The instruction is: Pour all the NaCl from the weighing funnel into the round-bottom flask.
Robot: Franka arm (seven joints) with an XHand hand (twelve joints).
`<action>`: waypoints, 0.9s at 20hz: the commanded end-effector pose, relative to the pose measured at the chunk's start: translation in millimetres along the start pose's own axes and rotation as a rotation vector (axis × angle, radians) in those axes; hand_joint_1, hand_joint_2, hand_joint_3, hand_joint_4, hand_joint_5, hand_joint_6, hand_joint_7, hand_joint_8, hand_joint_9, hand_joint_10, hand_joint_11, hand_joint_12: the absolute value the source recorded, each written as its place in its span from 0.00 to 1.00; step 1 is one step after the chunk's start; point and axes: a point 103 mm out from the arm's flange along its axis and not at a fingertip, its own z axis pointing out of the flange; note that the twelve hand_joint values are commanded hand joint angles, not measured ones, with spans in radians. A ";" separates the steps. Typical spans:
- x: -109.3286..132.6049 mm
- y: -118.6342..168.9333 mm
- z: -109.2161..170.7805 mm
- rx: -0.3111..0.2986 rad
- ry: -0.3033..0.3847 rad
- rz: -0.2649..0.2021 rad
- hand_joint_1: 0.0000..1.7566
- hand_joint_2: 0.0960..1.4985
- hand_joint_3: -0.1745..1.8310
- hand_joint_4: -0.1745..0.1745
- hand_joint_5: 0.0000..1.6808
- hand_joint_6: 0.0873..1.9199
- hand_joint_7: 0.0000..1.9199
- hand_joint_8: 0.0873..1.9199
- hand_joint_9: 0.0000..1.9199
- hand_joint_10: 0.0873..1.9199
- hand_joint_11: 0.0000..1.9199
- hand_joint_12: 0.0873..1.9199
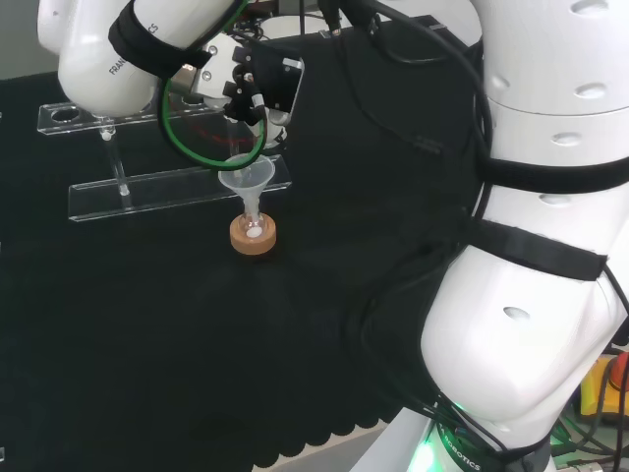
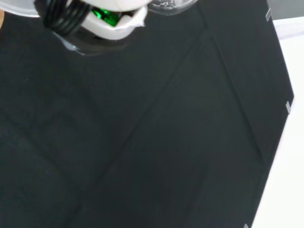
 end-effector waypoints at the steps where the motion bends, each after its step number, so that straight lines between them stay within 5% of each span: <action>1: 2.5 -0.6 -4.2 0.000 -0.035 0.006 0.60 0.45 0.46 1.00 0.63 0.55 0.34 0.32 0.46 0.23 0.21 0.65; 18: 2.9 -3.9 -20.4 0.030 -0.205 0.021 0.60 0.45 0.46 1.00 0.63 0.55 0.34 0.32 0.45 0.23 0.21 0.65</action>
